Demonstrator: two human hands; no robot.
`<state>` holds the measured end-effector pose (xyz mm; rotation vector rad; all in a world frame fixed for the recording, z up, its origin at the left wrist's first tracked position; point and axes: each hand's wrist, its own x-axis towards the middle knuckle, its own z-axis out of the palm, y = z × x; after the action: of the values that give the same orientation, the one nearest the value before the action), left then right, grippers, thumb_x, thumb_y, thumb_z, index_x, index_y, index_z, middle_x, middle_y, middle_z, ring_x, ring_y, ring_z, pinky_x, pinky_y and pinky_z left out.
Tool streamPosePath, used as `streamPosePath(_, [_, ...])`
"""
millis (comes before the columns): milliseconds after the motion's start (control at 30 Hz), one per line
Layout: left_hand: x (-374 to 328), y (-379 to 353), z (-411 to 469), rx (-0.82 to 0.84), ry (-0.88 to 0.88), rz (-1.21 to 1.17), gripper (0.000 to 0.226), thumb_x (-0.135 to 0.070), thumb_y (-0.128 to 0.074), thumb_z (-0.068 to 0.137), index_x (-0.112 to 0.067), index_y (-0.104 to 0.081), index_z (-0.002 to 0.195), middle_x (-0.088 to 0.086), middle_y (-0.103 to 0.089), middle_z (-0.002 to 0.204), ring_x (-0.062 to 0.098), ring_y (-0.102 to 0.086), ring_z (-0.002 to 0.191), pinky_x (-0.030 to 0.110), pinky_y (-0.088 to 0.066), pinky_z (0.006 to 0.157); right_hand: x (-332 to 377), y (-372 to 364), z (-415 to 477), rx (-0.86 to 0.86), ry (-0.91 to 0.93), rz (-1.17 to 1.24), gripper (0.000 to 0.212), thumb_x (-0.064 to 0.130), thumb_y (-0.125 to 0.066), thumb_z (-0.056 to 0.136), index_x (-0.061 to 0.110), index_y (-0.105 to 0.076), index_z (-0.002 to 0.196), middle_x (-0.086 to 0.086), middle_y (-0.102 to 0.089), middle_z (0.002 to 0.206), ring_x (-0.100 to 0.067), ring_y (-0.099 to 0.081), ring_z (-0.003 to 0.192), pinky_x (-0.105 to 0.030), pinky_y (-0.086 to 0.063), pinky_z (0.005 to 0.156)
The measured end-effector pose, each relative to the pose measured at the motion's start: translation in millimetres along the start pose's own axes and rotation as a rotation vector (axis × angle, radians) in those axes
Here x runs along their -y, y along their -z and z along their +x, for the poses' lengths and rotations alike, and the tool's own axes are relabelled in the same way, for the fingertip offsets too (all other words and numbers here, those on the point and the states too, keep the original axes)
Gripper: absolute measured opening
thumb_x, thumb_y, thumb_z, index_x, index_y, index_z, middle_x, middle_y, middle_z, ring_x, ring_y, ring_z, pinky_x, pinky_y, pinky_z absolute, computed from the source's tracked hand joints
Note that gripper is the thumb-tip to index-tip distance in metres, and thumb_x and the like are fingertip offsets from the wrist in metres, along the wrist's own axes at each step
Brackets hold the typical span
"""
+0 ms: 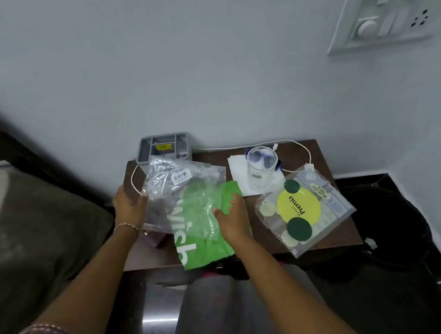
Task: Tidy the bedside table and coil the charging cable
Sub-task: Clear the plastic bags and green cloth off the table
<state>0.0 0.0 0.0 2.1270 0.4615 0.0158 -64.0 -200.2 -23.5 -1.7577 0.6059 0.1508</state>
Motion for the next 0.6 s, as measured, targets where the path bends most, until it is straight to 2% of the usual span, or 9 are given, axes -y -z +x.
streamPosePath(67, [8,0,17,0.064,0.019,-0.072,0.038,-0.023,-0.062,0.082,-0.006,-0.049,0.113,0.025,-0.059,0.112,0.041,-0.057,0.106,0.05,-0.044,0.093,1,-2,7,-0.021,-0.043,-0.01,0.072,0.015,-0.062,0.088,0.007,-0.021,0.146,-0.014,-0.032,0.148,-0.028,-0.036,0.134,-0.034,-0.035,0.105])
streamPosePath(133, [19,-3,33,0.095,0.051,0.004,0.032,-0.035,-0.06,0.078,-0.007,-0.052,0.093,0.02,-0.062,0.089,0.041,-0.061,0.091,0.055,-0.048,0.086,-1,-7,14,-0.026,-0.085,-0.014,0.072,0.015,-0.062,0.088,0.007,-0.02,0.146,-0.014,-0.032,0.149,-0.028,-0.037,0.134,-0.035,-0.036,0.107])
streamPosePath(200, [23,-8,36,0.104,0.068,-0.011,0.032,-0.03,-0.06,0.084,-0.005,-0.057,0.104,0.019,-0.064,0.096,0.039,-0.06,0.098,0.051,-0.046,0.09,-2,-13,23,-0.01,-0.115,0.036,0.069,0.013,-0.061,0.089,0.007,-0.022,0.145,-0.012,-0.038,0.146,-0.026,-0.043,0.13,-0.033,-0.04,0.102])
streamPosePath(267, [22,-11,35,0.106,0.057,-0.055,0.036,-0.026,-0.061,0.086,-0.011,-0.058,0.118,0.018,-0.063,0.108,0.034,-0.059,0.103,0.046,-0.047,0.094,5,-15,26,-0.009,-0.129,0.104,0.059,0.012,-0.059,0.09,0.008,-0.031,0.142,-0.01,-0.049,0.137,-0.022,-0.052,0.118,-0.024,-0.042,0.086])
streamPosePath(333, [18,-9,34,0.093,0.055,-0.105,0.035,-0.022,-0.063,0.085,-0.013,-0.058,0.119,0.016,-0.063,0.108,0.029,-0.059,0.1,0.043,-0.048,0.094,10,-16,27,-0.031,-0.116,0.15,0.047,0.012,-0.057,0.091,0.009,-0.041,0.135,-0.008,-0.057,0.124,-0.018,-0.055,0.102,-0.022,-0.041,0.073])
streamPosePath(433, [6,3,24,0.061,-0.019,-0.191,0.033,-0.016,-0.064,0.085,-0.011,-0.06,0.117,0.012,-0.065,0.106,0.02,-0.06,0.091,0.032,-0.05,0.084,24,-9,21,-0.045,-0.106,0.263,0.037,0.016,-0.057,0.091,0.014,-0.049,0.128,0.001,-0.059,0.103,-0.008,-0.054,0.086,-0.021,-0.041,0.067])
streamPosePath(533, [-9,22,-2,0.065,-0.063,-0.298,0.03,-0.017,-0.062,0.086,-0.011,-0.062,0.115,0.006,-0.067,0.092,0.012,-0.058,0.075,0.017,-0.051,0.066,32,10,6,0.063,-0.096,0.388,0.03,0.022,-0.06,0.09,0.021,-0.058,0.12,-0.001,-0.063,0.108,-0.009,-0.06,0.09,-0.02,-0.046,0.069])
streamPosePath(600, [-18,31,-26,0.072,-0.073,-0.355,0.026,-0.019,-0.061,0.087,-0.015,-0.064,0.112,-0.001,-0.067,0.084,0.009,-0.059,0.071,0.02,-0.053,0.065,31,30,-11,0.112,-0.065,0.424,0.019,0.027,-0.062,0.089,0.023,-0.066,0.106,-0.003,-0.067,0.111,-0.013,-0.063,0.097,-0.021,-0.049,0.07])
